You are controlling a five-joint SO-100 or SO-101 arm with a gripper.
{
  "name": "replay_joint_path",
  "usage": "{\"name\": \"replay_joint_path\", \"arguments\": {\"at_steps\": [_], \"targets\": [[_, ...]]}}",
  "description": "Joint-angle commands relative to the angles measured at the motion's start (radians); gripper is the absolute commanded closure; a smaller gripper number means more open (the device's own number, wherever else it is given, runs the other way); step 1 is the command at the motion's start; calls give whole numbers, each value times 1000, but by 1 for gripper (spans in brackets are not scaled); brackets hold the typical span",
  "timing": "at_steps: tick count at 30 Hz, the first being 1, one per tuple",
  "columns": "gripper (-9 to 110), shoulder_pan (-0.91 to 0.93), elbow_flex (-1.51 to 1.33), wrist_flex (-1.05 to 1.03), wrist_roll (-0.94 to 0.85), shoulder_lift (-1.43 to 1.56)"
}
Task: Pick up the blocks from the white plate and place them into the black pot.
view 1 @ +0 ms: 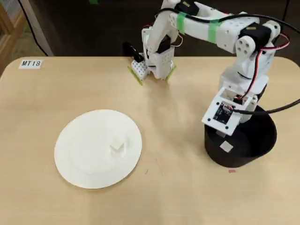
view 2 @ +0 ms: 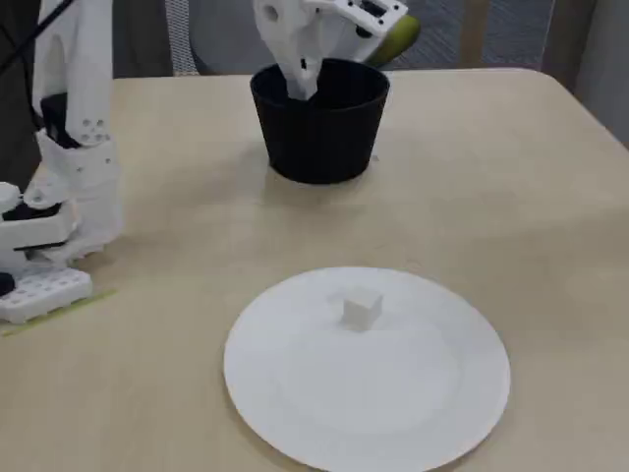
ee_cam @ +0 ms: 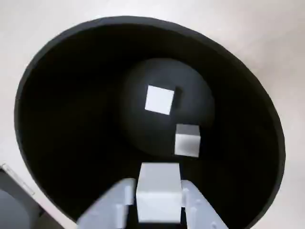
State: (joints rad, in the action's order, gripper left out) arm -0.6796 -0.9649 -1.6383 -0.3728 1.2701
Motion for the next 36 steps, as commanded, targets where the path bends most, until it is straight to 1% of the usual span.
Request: {"name": "replay_joint_path", "arguments": {"at_steps": [1,4,6,8,10,12,15,18,20,27,32,36], "targets": [[68,9,29,28,-18,95],[68,28,29,35,-3,129],[70,40,29,35,8,153],[81,63,17,35,46,193],[104,106,-9,25,112,258],[104,167,-86,5,110,390],[104,318,-370,49,100,753],[104,460,-750,242,87,1164],[104,514,-928,330,87,1295],[104,624,-1210,495,132,1312],[104,735,-1258,482,129,1273],[104,798,-1233,436,121,1233]]}}
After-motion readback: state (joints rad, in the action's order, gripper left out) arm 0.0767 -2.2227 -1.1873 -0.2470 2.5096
